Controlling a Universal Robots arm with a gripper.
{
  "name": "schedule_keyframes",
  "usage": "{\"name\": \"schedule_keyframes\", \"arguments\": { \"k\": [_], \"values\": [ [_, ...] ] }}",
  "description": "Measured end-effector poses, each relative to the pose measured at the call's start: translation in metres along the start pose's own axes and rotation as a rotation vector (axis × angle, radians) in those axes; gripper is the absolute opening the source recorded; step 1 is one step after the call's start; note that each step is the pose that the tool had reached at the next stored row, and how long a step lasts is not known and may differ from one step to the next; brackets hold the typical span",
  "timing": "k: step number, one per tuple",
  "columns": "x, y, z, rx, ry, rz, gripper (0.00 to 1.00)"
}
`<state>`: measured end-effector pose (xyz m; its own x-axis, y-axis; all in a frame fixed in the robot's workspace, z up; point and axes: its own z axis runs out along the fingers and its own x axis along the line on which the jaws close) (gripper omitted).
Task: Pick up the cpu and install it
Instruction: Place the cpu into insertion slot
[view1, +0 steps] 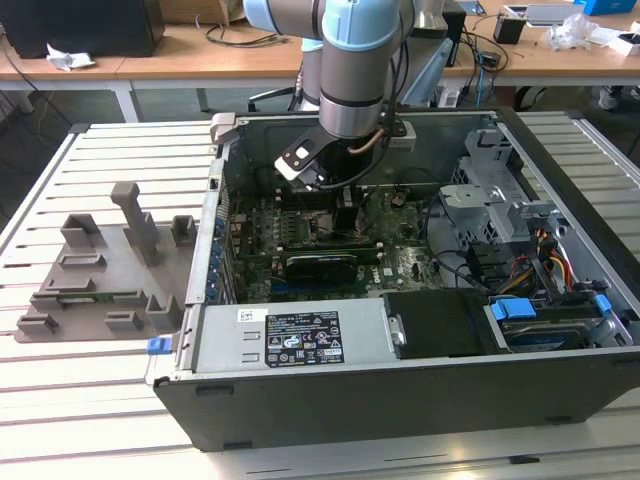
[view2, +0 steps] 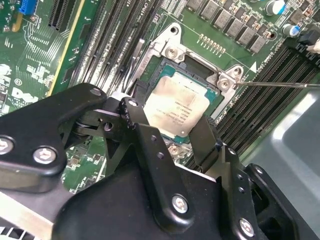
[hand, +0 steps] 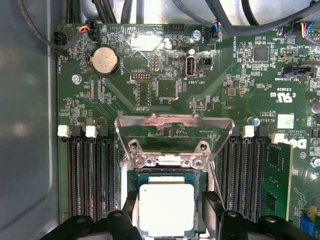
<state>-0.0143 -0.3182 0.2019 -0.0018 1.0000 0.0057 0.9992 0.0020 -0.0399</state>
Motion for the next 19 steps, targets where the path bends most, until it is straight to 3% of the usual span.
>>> {"name": "schedule_keyframes", "arguments": {
  "k": [5, 7, 11, 12, 13, 14, 15, 16, 18, 19],
  "values": [
    [-0.0002, 0.0003, -0.0004, 0.0002, 0.0002, 0.004, 0.62],
    [-0.0001, 0.0002, -0.0045, 0.0000, 0.0030, 0.003, 0.62],
    [0.0009, -0.0002, -0.0125, 0.0000, 0.0295, 0.002, 0.61],
    [0.0010, -0.0003, -0.0150, -0.0002, 0.0314, 0.002, 0.61],
    [0.0011, -0.0005, -0.0178, -0.0003, 0.0319, 0.002, 0.54],
    [0.0014, -0.0009, -0.0246, -0.0006, 0.0319, 0.002, 0.47],
    [0.0017, -0.0012, -0.0291, -0.0009, 0.0319, 0.002, 0.47],
    [0.0018, -0.0013, -0.0337, -0.0011, 0.0319, 0.002, 0.36],
    [0.0023, -0.0021, -0.0521, -0.0013, 0.0277, 0.002, 0.18],
    [0.0025, -0.0023, -0.0567, -0.0013, 0.0264, 0.002, 0.18]
  ]
}}
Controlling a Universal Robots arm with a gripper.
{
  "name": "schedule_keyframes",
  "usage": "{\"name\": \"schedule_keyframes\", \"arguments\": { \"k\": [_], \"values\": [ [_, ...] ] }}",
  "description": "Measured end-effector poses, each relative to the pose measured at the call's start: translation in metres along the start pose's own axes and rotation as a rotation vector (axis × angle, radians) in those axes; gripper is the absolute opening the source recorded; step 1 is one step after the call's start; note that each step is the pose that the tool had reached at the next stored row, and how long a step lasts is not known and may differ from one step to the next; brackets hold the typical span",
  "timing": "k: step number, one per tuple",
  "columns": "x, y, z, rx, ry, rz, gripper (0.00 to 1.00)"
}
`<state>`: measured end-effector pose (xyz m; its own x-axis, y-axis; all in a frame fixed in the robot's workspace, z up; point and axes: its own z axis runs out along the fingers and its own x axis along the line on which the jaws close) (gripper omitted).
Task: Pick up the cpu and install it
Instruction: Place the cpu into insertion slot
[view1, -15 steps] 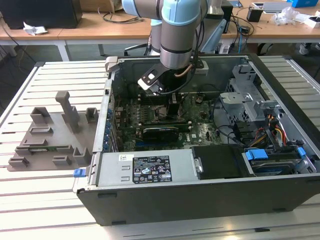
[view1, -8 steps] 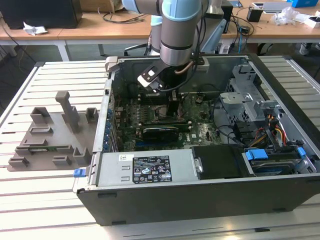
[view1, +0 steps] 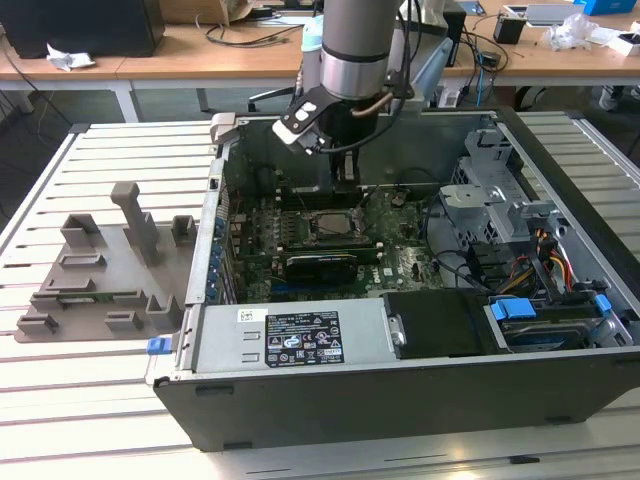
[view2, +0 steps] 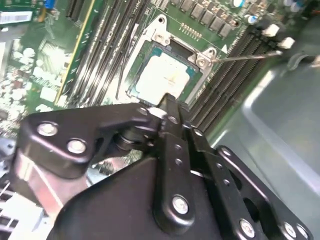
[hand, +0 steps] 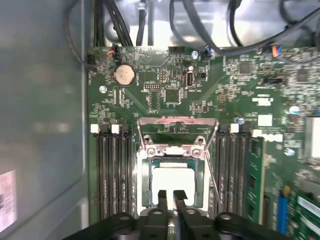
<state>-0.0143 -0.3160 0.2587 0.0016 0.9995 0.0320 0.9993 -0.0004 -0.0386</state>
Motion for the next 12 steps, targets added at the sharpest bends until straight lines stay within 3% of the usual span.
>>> {"name": "schedule_keyframes", "arguments": {
  "k": [1, 3, 6, 12],
  "values": [
    [0.0002, -0.0002, -0.0042, 0.0000, -0.0012, 0.000, 0.11],
    [0.0010, -0.0008, -0.0205, -0.0001, -0.0045, 0.000, 0.11],
    [0.0015, -0.0014, -0.0338, -0.0001, -0.0064, 0.000, 0.11],
    [0.0016, -0.0014, -0.0351, -0.0001, -0.0064, 0.000, 0.11]
  ]
}}
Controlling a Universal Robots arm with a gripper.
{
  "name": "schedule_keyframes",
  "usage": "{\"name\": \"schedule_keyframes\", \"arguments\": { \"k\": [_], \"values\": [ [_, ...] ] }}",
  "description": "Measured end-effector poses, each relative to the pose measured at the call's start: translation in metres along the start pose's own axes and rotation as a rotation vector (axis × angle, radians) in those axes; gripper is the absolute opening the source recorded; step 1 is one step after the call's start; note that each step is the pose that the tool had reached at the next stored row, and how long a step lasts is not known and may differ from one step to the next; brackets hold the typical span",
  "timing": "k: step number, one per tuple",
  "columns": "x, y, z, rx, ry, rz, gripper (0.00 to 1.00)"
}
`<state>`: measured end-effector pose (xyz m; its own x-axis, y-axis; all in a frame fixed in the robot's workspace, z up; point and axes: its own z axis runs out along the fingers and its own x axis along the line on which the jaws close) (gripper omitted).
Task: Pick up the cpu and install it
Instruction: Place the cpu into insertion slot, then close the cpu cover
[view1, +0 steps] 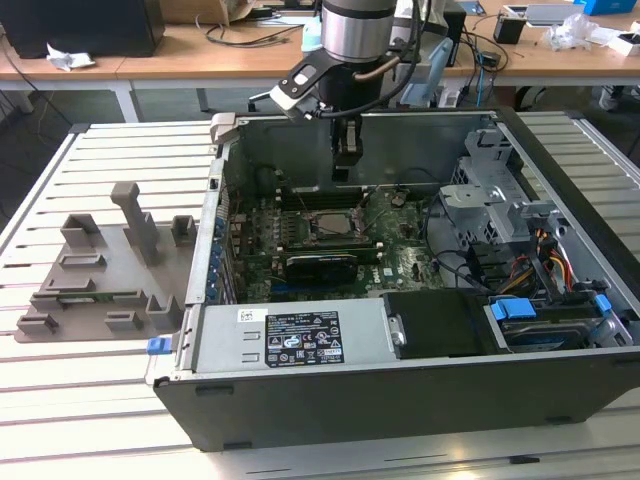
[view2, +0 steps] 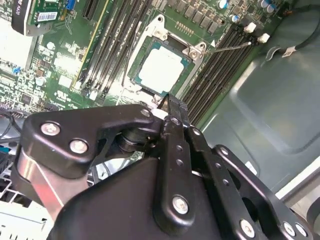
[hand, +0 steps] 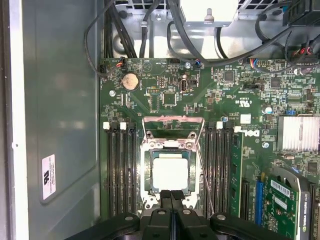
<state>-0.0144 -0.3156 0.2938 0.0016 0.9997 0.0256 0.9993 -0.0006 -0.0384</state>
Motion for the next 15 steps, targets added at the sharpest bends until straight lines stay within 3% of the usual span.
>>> {"name": "schedule_keyframes", "arguments": {
  "k": [5, 15],
  "values": [
    [0.0000, 0.0000, -0.0001, 0.0000, 0.0001, 0.000, 0.11],
    [0.0001, 0.0677, -0.0023, 0.0010, -0.0002, 0.000, 0.11]
  ]
}}
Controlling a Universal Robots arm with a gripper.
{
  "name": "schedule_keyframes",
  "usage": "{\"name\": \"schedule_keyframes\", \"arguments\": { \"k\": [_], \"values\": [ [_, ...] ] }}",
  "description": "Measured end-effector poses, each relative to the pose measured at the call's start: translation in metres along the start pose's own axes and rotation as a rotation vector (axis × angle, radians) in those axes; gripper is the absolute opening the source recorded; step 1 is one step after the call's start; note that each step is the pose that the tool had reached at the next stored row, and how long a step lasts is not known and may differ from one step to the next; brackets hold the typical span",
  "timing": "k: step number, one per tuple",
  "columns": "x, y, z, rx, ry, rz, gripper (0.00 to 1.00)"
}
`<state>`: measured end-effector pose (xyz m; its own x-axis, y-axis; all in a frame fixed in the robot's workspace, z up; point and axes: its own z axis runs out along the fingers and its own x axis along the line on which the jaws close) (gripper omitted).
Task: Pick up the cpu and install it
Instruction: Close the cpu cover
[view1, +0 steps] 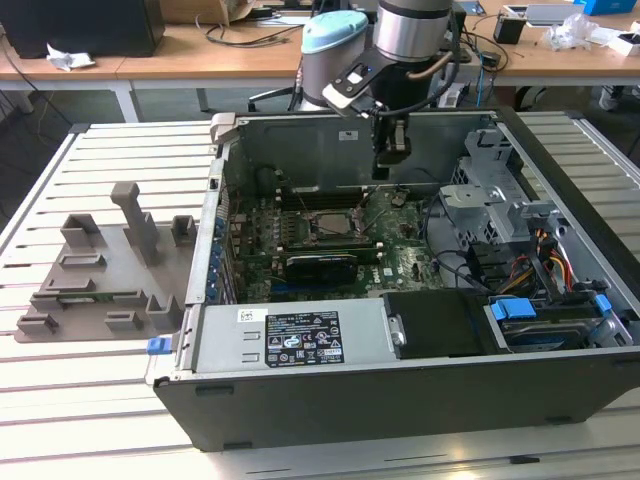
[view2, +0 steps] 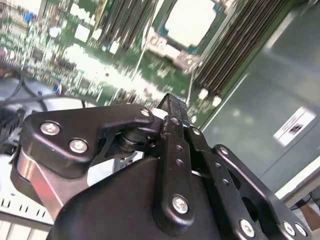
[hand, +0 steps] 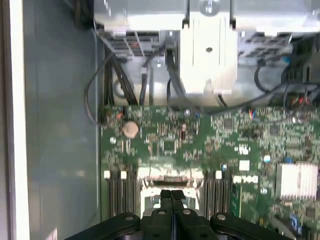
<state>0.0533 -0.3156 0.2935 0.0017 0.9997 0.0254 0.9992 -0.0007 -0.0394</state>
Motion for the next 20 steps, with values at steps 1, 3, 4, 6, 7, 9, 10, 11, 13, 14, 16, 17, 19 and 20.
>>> {"name": "schedule_keyframes", "arguments": {
  "k": [1, 3, 4, 6, 7, 9, 10, 11, 13, 14, 16, 17, 19, 20],
  "values": [
    [0.0001, 0.0096, -0.0004, 0.0009, -0.0002, 0.000, 0.11],
    [0.0005, 0.0208, 0.0002, 0.0036, -0.0004, 0.000, 0.11],
    [0.0004, 0.0209, 0.0034, 0.0045, -0.0009, -0.001, 0.11],
    [0.0002, 0.0213, 0.0123, 0.0048, -0.0010, -0.006, 0.11],
    [0.0001, 0.0214, 0.0155, 0.0048, -0.0010, -0.007, 0.11],
    [0.0000, 0.0217, 0.0217, 0.0049, -0.0013, -0.010, 0.11],
    [-0.0001, 0.0217, 0.0235, 0.0049, -0.0014, -0.010, 0.11],
    [-0.0002, 0.0219, 0.0273, 0.0049, -0.0013, -0.013, 0.11],
    [-0.0003, 0.0218, 0.0338, 0.0051, -0.0016, -0.020, 0.11],
    [-0.0004, 0.0214, 0.0356, 0.0052, -0.0018, -0.022, 0.11],
    [-0.0005, 0.0194, 0.0385, 0.0052, -0.0019, -0.023, 0.11],
    [-0.0005, 0.0171, 0.0394, 0.0052, -0.0019, -0.023, 0.11],
    [-0.0005, 0.0127, 0.0401, 0.0052, -0.0017, -0.023, 0.11],
    [-0.0005, 0.0093, 0.0402, 0.0052, -0.0017, -0.023, 0.11]
  ]
}}
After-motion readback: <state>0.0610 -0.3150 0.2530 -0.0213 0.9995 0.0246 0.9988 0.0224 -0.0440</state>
